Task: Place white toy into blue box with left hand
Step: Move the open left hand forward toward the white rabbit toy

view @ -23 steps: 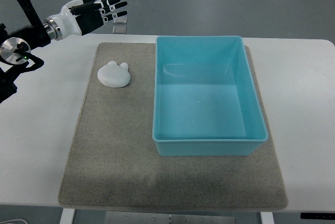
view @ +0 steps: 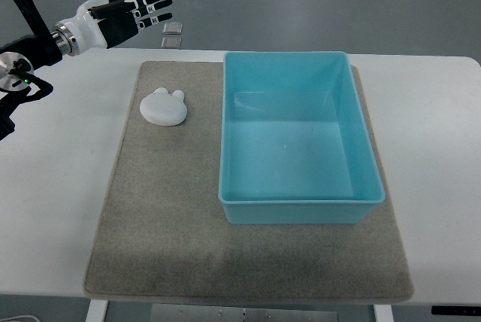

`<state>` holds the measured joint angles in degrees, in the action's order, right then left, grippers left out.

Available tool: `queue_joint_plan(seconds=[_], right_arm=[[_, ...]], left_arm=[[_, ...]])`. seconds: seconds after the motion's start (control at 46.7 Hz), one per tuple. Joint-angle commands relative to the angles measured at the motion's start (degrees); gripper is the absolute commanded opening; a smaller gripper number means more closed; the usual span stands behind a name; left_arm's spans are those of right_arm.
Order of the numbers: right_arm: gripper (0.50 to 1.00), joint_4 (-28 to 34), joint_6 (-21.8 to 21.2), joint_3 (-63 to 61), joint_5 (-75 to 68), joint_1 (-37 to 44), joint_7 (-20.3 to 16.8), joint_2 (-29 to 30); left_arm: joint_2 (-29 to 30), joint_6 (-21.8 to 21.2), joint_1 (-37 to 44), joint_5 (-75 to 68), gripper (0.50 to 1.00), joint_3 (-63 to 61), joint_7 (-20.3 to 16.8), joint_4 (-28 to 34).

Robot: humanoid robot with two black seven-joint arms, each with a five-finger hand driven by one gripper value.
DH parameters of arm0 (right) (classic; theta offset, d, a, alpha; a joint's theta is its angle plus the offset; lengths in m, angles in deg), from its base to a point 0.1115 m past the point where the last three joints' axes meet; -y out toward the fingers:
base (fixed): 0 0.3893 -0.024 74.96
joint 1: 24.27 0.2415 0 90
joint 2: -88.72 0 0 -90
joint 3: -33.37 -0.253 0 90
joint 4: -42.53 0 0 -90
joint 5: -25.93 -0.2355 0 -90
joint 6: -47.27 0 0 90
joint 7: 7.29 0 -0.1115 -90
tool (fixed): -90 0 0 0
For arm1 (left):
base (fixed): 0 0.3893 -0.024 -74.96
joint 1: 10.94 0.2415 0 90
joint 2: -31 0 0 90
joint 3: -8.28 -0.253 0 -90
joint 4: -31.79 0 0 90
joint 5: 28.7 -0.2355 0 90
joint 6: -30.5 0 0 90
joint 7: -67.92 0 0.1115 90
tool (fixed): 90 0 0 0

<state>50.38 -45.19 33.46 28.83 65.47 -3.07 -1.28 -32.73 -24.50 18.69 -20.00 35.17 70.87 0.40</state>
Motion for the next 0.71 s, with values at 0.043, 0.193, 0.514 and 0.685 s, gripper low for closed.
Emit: queue_joint_plan(seconds=[0.043,0.193,0.514,0.685], right_arm=[[0.936,0.05,0.0,0.0,0.0,0.0,0.0,0.0],[0.936,-0.04,0.0,0.0,0.0,0.0,0.0,0.0],[0.936,-0.04,0.0,0.0,0.0,0.0,0.0,0.0],[0.936,-0.04,0.0,0.0,0.0,0.0,0.0,0.0]], left_arm=[[0.1,0.0,-0.19,0.0,1.0,-0.09,-0.23,-0.24],[0.01,0.0,-0.01,-0.09,1.0,-0.26,-1.28,-0.24],[1.33,0.0,-0.54,-14.48,0.999,0.88,-3.21,0.73],[3.44,0.0,-2.56,-31.97,0.999,0.88,-12.52,0.37]])
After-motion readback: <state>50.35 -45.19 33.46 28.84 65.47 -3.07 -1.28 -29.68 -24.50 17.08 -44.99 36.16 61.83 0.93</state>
